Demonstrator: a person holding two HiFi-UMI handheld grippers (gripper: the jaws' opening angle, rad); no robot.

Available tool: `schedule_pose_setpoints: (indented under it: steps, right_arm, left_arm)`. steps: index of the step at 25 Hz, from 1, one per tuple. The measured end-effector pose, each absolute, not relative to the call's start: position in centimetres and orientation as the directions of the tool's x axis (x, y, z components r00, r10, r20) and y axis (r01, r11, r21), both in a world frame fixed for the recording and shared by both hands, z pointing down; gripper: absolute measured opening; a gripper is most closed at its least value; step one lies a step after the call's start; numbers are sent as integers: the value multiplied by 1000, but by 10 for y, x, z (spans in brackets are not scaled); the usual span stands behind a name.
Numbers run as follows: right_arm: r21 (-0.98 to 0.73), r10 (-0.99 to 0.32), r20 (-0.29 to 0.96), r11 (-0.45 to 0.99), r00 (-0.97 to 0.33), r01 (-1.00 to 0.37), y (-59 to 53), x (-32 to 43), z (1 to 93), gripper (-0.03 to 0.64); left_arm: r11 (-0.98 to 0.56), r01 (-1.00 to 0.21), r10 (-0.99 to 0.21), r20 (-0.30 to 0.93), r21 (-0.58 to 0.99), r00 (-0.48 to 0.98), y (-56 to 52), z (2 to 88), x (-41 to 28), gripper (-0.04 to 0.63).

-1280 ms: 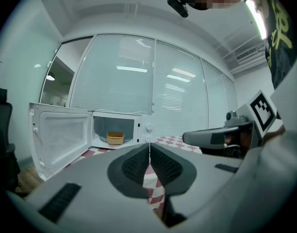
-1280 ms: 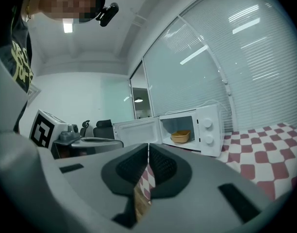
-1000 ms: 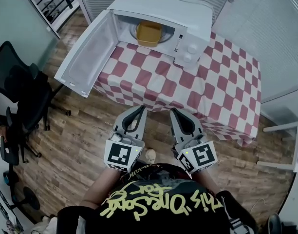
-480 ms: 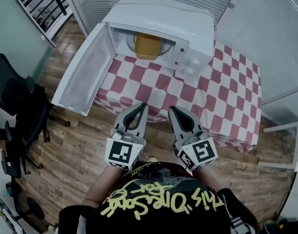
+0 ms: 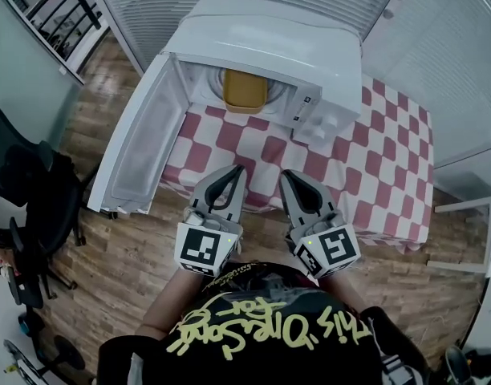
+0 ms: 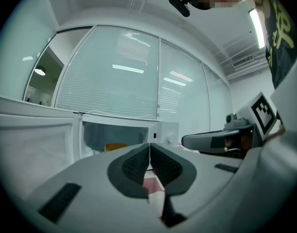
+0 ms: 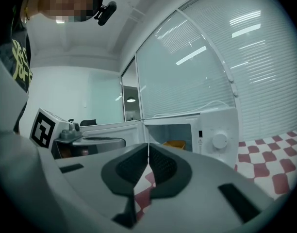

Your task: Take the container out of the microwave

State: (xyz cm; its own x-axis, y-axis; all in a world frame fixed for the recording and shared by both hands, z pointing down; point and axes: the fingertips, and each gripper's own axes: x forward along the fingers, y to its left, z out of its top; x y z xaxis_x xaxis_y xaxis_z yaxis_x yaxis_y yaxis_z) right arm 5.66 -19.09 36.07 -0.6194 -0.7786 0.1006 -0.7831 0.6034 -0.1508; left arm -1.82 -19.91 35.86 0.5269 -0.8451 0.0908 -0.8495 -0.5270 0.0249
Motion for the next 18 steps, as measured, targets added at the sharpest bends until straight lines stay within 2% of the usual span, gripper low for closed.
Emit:
schedule_pose_setpoints:
  steps: [18]
  right_arm:
    - [-105, -831, 69, 544, -551, -833, -253, 26, 354, 11]
  left_arm:
    - [-605, -796, -790, 118, 4, 601, -264, 362, -47, 9]
